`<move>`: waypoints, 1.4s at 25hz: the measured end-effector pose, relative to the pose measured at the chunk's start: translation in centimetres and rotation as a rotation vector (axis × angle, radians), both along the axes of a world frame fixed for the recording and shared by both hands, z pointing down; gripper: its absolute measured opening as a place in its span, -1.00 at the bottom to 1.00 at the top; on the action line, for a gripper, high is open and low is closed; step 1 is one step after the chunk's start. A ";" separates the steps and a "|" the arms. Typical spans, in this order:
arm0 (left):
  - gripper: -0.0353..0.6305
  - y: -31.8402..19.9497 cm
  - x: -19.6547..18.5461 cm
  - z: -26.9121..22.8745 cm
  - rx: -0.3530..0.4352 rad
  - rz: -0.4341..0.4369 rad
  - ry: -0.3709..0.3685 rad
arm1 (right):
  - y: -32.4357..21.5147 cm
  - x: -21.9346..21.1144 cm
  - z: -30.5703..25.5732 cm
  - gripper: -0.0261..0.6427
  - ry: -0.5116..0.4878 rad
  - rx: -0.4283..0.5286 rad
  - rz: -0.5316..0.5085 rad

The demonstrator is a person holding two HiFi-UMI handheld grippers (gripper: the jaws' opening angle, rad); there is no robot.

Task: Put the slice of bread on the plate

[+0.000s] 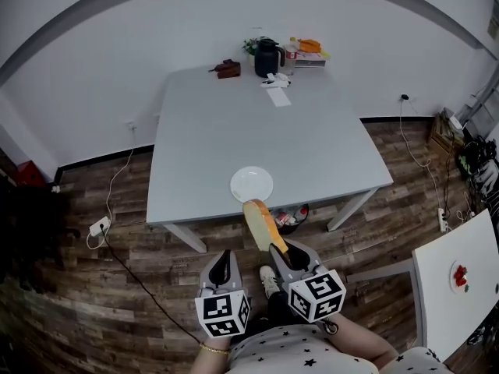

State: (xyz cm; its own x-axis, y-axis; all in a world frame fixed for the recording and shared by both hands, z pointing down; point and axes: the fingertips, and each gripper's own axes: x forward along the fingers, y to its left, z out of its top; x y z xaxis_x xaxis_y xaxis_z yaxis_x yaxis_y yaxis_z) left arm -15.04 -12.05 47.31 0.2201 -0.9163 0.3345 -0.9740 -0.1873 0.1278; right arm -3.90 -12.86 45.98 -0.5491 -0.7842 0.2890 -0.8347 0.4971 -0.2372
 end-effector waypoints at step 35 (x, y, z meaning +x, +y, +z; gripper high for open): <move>-0.87 -21.7 -0.3 4.5 -0.107 -0.098 -0.020 | -23.5 -2.5 11.5 -0.62 0.117 -0.347 -0.177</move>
